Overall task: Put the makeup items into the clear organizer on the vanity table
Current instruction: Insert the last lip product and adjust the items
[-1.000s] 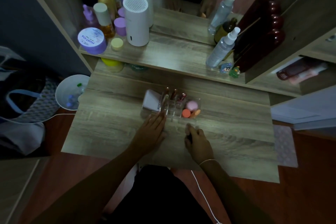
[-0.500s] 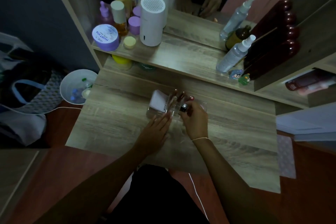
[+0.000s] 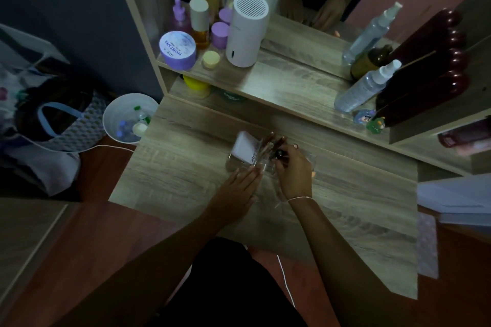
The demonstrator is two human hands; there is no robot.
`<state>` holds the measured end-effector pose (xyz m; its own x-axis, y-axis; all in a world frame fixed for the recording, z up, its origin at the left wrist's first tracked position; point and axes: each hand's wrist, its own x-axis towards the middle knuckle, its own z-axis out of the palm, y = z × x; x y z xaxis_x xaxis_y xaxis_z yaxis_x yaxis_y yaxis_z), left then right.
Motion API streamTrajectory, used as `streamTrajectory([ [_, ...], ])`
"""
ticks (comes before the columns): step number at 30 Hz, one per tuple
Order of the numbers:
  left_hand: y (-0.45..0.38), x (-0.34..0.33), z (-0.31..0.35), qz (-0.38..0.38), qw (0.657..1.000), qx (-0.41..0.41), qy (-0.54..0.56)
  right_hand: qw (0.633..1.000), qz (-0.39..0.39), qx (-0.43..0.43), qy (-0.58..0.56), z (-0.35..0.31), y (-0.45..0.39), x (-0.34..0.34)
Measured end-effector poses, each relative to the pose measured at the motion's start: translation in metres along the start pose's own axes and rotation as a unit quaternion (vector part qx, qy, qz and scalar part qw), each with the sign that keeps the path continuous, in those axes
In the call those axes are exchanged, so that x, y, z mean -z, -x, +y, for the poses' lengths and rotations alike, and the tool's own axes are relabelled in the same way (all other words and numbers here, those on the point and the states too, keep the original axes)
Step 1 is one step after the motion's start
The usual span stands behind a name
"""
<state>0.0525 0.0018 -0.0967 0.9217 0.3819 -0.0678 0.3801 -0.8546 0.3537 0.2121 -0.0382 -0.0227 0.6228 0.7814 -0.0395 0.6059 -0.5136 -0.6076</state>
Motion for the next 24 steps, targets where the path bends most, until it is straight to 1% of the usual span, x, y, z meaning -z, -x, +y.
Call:
streamTrajectory([
  [2,-0.0005,-0.0025,-0.0015,-0.008,1.000,0.001,-0.004,1.000,-0.009,0.006,0.002,0.0000,0.0000,0.0008],
  [10,-0.0003,-0.0029,-0.0006,0.005,1.000,0.004,0.003,0.998,-0.031,0.030,0.042,0.0043,0.0006,0.0015],
  [17,-0.0007,-0.0017,0.0001,-0.001,1.000,0.007,0.003,0.997,-0.037,0.030,0.064,0.0062,-0.0026,0.0030],
  [21,0.0000,-0.0003,0.0001,-0.010,1.000,0.005,0.005,0.997,-0.045,0.027,0.053,0.0058,-0.0028,0.0050],
  [24,-0.0005,0.0032,-0.0004,-0.014,1.000,-0.002,0.009,0.999,-0.028,0.022,0.032,0.0039,0.0026,0.0078],
])
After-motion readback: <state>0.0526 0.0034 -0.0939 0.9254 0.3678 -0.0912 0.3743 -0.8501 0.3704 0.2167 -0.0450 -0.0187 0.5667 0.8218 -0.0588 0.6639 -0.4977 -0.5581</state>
